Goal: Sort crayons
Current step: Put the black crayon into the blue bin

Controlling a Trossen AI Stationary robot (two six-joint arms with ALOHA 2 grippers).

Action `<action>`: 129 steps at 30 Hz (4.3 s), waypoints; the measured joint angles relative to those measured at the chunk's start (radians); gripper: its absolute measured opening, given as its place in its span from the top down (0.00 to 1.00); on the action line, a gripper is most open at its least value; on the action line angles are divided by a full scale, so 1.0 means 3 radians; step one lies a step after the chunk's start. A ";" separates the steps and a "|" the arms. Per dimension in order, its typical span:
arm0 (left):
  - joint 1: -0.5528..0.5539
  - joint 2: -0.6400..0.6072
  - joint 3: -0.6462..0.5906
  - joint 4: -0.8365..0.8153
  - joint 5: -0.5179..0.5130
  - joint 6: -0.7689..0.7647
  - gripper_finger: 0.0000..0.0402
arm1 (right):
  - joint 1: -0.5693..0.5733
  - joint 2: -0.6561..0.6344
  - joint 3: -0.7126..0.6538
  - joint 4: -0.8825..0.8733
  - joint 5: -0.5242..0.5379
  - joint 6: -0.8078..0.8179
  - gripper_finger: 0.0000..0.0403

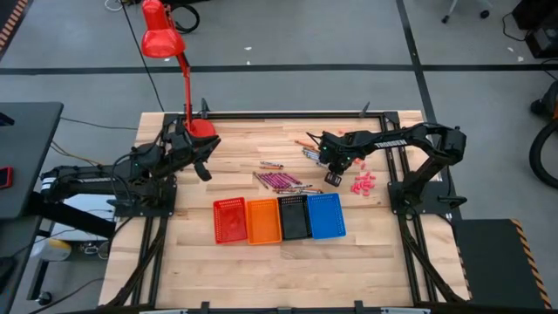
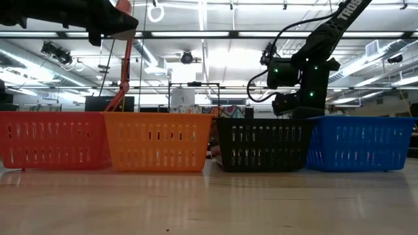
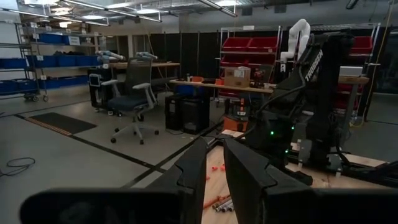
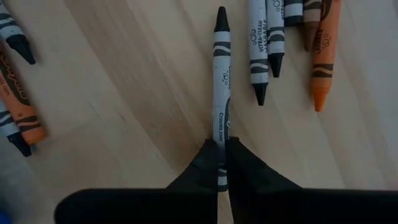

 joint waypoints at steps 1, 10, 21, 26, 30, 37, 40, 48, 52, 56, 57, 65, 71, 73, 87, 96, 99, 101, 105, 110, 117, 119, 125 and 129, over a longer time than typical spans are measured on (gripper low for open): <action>0.0000 0.0000 0.0000 -0.0001 0.0000 0.0000 0.83 | 0.0006 0.0000 0.0001 0.0002 0.0003 0.0019 0.95; 0.0000 0.0000 0.0000 -0.0002 0.0000 0.0000 0.83 | 0.0155 -0.0099 0.0290 -0.0256 0.0173 0.0056 0.92; 0.0000 0.0000 0.0000 -0.0002 0.0000 0.0000 0.83 | 0.0677 -0.0300 0.0853 -0.1051 -0.0140 0.0674 0.91; -0.0002 0.0000 0.0000 -0.0006 0.0000 -0.0001 0.83 | 0.1107 -0.0491 0.0876 -0.1242 -0.0630 0.1522 0.91; -0.0004 0.0000 0.0000 -0.0006 0.0000 -0.0001 0.83 | 0.1524 -0.0566 0.0876 -0.1442 -0.0712 0.2192 0.91; -0.0003 -0.0001 0.0000 -0.0006 0.0000 -0.0011 0.83 | 0.2008 -0.0505 0.0876 -0.1313 -0.0568 0.2740 0.90; -0.0003 -0.0001 0.0000 -0.0005 0.0000 -0.0017 0.83 | 0.2057 -0.0381 0.0876 -0.1326 -0.0533 0.2820 0.88; -0.0004 -0.0001 0.0000 0.0041 0.0000 -0.0013 0.83 | 0.1964 -0.0094 0.0876 -0.1309 -0.0585 0.2545 0.79; -0.0004 -0.0001 0.0000 0.0044 0.0000 -0.0010 0.83 | 0.1814 -0.0142 0.0876 -0.1316 -0.0837 0.2409 0.74; -0.0003 -0.0001 0.0000 0.0045 -0.0001 -0.0008 0.83 | 0.1675 -0.0259 0.0950 -0.1338 -0.0845 0.2249 0.71; -0.0003 -0.0001 0.0000 0.0045 0.0000 0.0002 0.83 | 0.1650 -0.0279 0.0985 -0.1331 -0.0754 0.2158 0.72; -0.0004 -0.0001 0.0000 0.0049 -0.0001 0.0001 0.83 | 0.1269 -0.0291 0.1100 -0.1088 0.0032 0.1236 0.72; -0.0003 -0.0001 0.0000 0.0047 -0.0001 0.0001 0.83 | 0.0867 -0.0291 0.0954 -0.0689 0.0196 0.0645 0.72; -0.0003 -0.0001 0.0000 0.0048 -0.0001 0.0002 0.83 | 0.0741 -0.0291 0.0836 -0.0514 0.0196 0.0507 0.72; -0.0003 0.0000 0.0000 0.0050 -0.0001 0.0054 0.83 | 0.0207 -0.0290 0.0046 0.0827 0.0075 -0.0292 0.72; -0.0003 0.0000 0.0000 0.0096 -0.0001 0.0062 0.83 | 0.0008 -0.0187 -0.0167 0.1306 0.0072 -0.0285 0.72; 0.0000 0.0000 0.0000 0.0098 -0.0001 0.0062 0.83 | -0.0006 -0.0017 -0.0114 0.1383 0.0083 -0.0230 0.72; 0.0000 0.0000 0.0000 0.0098 -0.0001 0.0062 0.83 | 0.0003 0.0089 -0.0054 0.1364 0.0172 -0.0227 0.72; 0.0000 0.0001 0.0000 0.0097 -0.0001 0.0062 0.83 | 0.0010 0.0198 0.0028 0.1364 0.0270 -0.0232 0.72; 0.0000 0.0000 0.0000 0.0095 -0.0002 0.0067 0.83 | -0.0003 0.0257 0.0048 0.1192 0.0253 -0.0195 0.72; -0.0003 0.0000 0.0000 0.0092 -0.0003 0.0086 0.83 | 0.0092 0.0248 0.0048 0.1104 0.0286 -0.0145 0.72; -0.0003 0.0000 0.0000 0.0092 -0.0003 0.0085 0.83 | 0.0134 0.0241 0.0047 0.1069 0.0288 -0.0145 0.72; -0.0003 0.0000 0.0000 0.0093 -0.0003 0.0085 0.83 | 0.0296 0.0230 0.0051 0.0859 0.0231 -0.0168 0.72; -0.0003 0.0000 0.0000 0.0092 -0.0002 0.0085 0.83 | 0.0365 0.0233 0.0088 0.0826 0.0223 -0.0156 0.73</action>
